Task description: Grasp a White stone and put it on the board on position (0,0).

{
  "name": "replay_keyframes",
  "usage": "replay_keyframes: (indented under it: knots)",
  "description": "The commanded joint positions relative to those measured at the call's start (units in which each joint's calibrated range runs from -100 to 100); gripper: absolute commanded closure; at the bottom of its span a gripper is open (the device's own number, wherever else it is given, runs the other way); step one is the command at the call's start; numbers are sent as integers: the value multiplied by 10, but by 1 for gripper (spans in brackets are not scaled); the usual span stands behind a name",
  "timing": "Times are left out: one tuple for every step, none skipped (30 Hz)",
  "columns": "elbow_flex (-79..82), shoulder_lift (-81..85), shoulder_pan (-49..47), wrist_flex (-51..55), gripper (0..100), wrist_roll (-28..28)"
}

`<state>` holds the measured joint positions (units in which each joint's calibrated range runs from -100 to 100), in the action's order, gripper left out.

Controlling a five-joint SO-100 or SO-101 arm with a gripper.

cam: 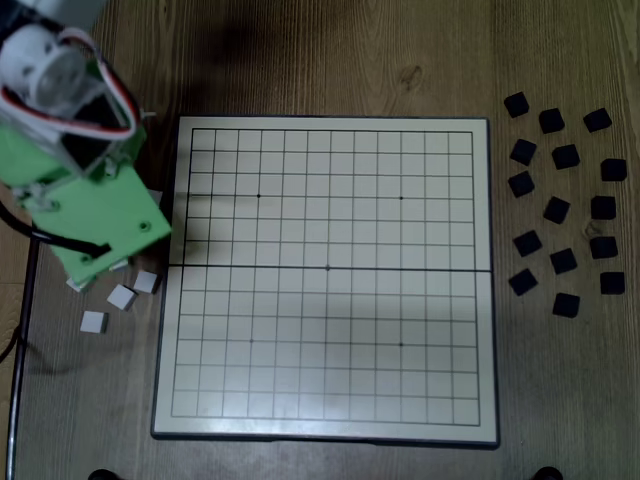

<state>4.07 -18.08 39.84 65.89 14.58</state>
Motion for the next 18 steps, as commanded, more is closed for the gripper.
replay_keyframes:
  knots:
    - [-13, 98, -27, 28, 94, 40]
    - [-14, 107, -36, 34, 94, 57]
    - [-17, 115, -45, 43, 94, 72]
    - [-21, 123, -56, 53, 94, 91]
    - [-28, 129, -67, 66, 94, 117]
    - [-37, 134, -81, 78, 94, 139]
    - [-46, 137, -95, 91, 94, 155]
    - [-55, 142, -108, 105, 94, 173]
    - [-63, 147, -123, 117, 94, 184]
    - [-71, 152, -138, 127, 94, 194]
    - [-75, 157, -152, 134, 94, 206]
    - [-79, 163, -168, 137, 94, 218]
    - [-81, 169, -183, 139, 94, 231]
    - [-82, 173, -199, 139, 94, 243]
    - [-83, 177, -215, 139, 94, 256]
    - [-83, 182, -231, 140, 94, 271]
    - [-85, 185, -248, 140, 94, 283]
    - [-90, 187, -263, 142, 94, 295]
